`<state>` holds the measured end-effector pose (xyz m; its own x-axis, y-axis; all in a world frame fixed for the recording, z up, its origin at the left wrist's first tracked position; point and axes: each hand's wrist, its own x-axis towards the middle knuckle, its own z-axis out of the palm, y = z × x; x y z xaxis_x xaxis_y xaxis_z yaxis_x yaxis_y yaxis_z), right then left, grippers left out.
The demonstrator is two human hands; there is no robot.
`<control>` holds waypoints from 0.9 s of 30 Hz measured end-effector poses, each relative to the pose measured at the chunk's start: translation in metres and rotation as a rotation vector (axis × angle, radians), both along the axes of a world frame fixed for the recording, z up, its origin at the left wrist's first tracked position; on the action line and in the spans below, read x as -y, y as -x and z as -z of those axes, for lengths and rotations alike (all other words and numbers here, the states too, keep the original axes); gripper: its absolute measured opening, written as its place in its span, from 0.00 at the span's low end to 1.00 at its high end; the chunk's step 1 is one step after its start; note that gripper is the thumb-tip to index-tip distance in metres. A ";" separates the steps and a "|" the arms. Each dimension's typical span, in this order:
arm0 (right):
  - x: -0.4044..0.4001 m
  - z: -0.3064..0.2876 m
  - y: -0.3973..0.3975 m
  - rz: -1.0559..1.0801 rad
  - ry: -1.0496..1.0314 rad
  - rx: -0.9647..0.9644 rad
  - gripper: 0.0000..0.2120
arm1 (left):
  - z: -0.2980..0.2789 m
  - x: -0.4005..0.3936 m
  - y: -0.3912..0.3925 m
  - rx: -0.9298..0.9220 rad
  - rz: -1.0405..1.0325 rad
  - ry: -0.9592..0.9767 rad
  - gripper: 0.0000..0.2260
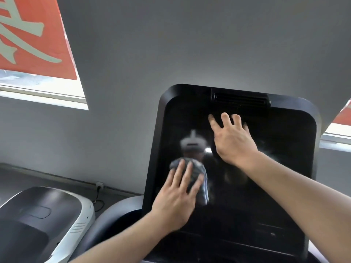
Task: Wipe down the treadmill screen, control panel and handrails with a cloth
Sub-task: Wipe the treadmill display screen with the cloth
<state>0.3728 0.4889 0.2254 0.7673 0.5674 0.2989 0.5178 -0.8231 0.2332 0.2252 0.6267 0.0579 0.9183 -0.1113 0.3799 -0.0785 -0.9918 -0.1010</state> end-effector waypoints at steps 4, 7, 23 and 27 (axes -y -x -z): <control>-0.002 0.000 0.002 0.004 0.019 -0.006 0.37 | 0.010 -0.023 0.012 0.039 0.066 -0.087 0.32; -0.001 0.000 0.002 0.006 0.025 0.004 0.38 | -0.017 -0.028 -0.011 0.079 -0.147 0.111 0.32; -0.004 0.004 0.004 0.018 0.053 0.000 0.40 | 0.033 0.007 0.031 0.047 -0.132 0.110 0.30; -0.005 0.006 0.003 0.026 0.064 0.010 0.41 | 0.079 -0.002 0.070 0.031 -0.147 0.082 0.30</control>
<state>0.3697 0.4943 0.2192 0.7795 0.5653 0.2698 0.4937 -0.8196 0.2908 0.1557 0.6284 -0.0214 0.9099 0.0562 0.4110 0.0704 -0.9973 -0.0195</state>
